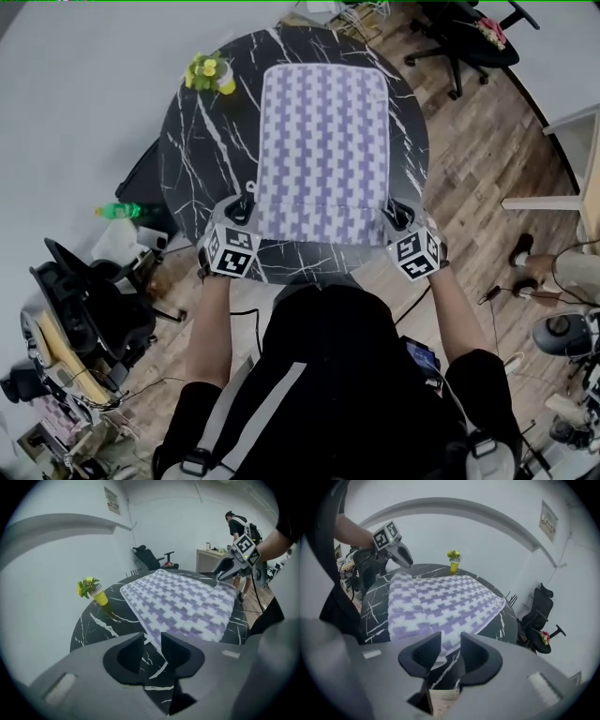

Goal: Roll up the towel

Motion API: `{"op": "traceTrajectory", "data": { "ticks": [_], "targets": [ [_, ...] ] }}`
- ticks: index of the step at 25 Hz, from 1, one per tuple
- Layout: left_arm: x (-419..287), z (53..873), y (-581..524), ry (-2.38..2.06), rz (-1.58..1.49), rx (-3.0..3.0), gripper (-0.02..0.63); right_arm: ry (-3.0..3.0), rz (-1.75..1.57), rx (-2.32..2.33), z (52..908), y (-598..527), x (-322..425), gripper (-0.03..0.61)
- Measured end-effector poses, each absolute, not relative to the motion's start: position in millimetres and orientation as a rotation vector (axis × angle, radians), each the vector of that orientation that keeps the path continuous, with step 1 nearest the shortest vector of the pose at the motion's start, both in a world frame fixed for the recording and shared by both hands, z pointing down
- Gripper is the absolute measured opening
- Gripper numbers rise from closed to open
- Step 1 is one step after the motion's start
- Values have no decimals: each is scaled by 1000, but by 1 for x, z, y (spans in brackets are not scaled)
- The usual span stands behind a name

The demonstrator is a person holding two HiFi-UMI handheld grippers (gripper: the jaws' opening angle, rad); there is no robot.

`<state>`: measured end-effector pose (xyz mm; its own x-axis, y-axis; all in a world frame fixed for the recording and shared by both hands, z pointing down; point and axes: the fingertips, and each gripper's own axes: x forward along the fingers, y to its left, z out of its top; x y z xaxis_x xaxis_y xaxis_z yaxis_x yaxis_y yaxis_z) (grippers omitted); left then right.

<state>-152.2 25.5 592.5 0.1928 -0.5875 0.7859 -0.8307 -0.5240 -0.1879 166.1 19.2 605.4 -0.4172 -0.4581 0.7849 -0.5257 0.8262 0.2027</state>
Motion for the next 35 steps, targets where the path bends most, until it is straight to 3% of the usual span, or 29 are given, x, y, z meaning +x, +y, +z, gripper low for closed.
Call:
{"op": "traceTrajectory", "data": {
  "ticks": [6, 11, 18, 27, 29, 30, 31, 35],
  "targets": [
    [-105, 590, 84, -1067, 1290, 2418, 118, -2123, 79, 642, 596, 78, 136, 132],
    [-97, 627, 112, -914, 1475, 2431, 222, -2064, 38, 567, 619, 111, 129, 158],
    [-105, 647, 108, -819, 1562, 2404, 222, -1960, 50, 554, 650, 114, 146, 193],
    [-109, 665, 100, -764, 1637, 2351, 176, -1910, 74, 493, 666, 97, 146, 187],
    [-108, 665, 98, -759, 1624, 2344, 175, -1897, 66, 498, 668, 94, 145, 158],
    [-108, 665, 97, -762, 1611, 2340, 167, -1897, 62, 508, 667, 93, 144, 111],
    [-109, 664, 96, -770, 1594, 2336, 124, -1898, 59, 516, 667, 93, 144, 90],
    [-111, 660, 96, -780, 1556, 2331, 93, -1897, 61, 522, 665, 100, 144, 64]
  ]
}}
